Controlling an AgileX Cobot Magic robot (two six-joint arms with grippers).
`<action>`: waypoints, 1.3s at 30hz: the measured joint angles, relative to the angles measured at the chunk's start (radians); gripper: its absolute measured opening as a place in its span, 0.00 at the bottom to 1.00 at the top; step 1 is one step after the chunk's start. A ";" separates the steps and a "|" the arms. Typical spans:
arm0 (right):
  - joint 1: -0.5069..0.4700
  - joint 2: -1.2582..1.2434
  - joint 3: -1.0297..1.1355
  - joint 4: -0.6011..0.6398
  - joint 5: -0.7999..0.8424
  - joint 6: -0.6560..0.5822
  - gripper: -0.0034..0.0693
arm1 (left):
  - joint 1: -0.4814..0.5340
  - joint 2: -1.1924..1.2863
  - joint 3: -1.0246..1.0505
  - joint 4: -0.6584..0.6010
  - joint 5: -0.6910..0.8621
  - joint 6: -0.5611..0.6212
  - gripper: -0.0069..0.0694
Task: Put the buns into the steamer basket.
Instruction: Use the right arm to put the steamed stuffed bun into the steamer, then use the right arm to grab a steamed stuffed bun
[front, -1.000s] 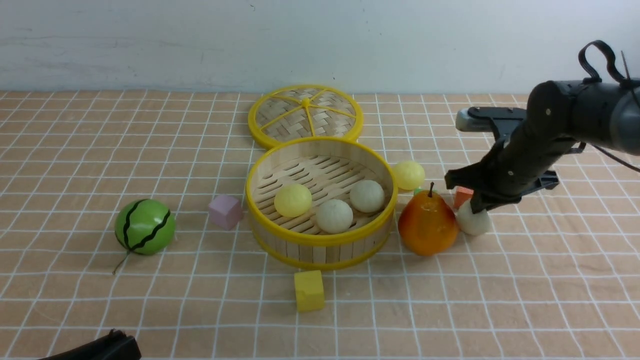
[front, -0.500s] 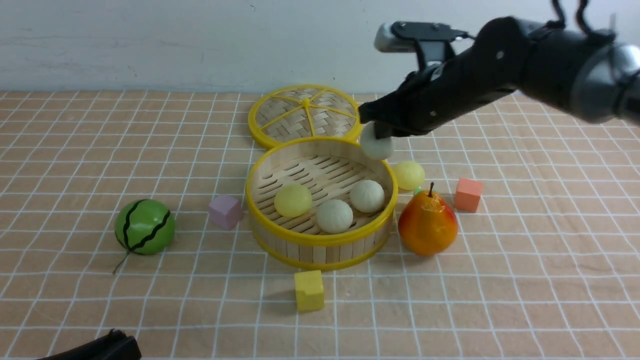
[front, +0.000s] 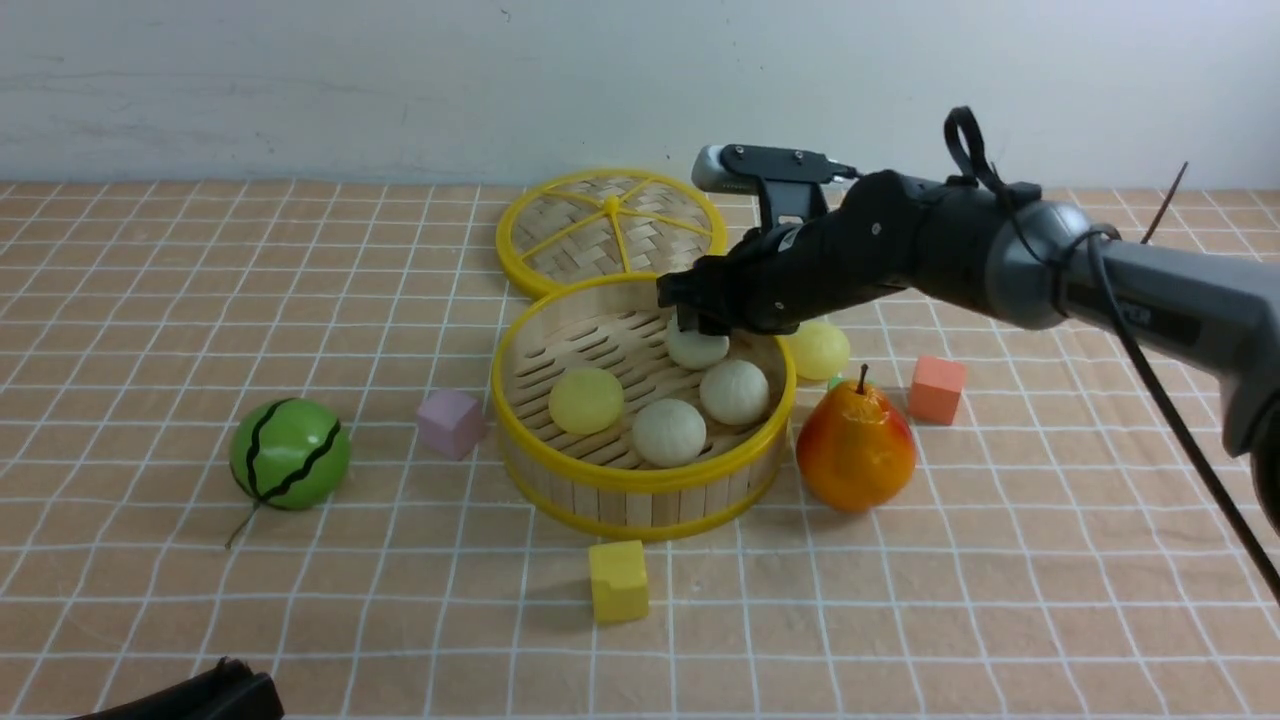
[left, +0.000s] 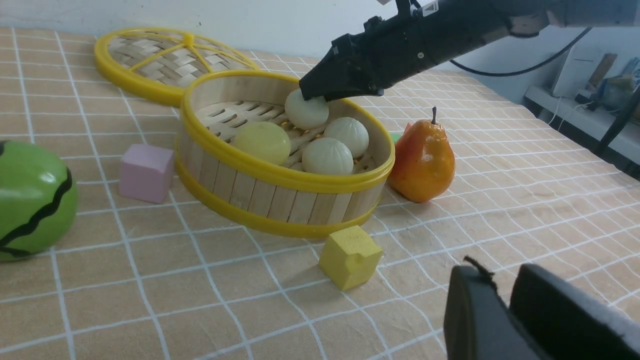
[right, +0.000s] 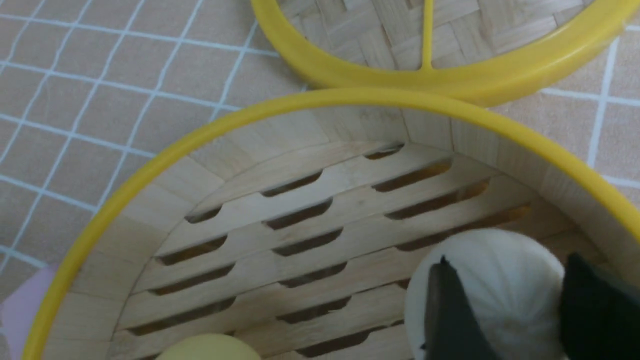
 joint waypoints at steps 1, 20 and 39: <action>0.000 -0.010 -0.001 -0.001 0.022 -0.003 0.61 | 0.000 0.000 0.000 0.000 0.000 0.000 0.24; -0.130 -0.080 -0.012 -0.311 0.257 0.155 0.54 | 0.000 0.000 0.000 0.000 0.000 0.000 0.25; -0.130 0.137 -0.180 -0.317 0.146 0.158 0.51 | 0.000 0.000 0.000 0.000 0.000 0.000 0.28</action>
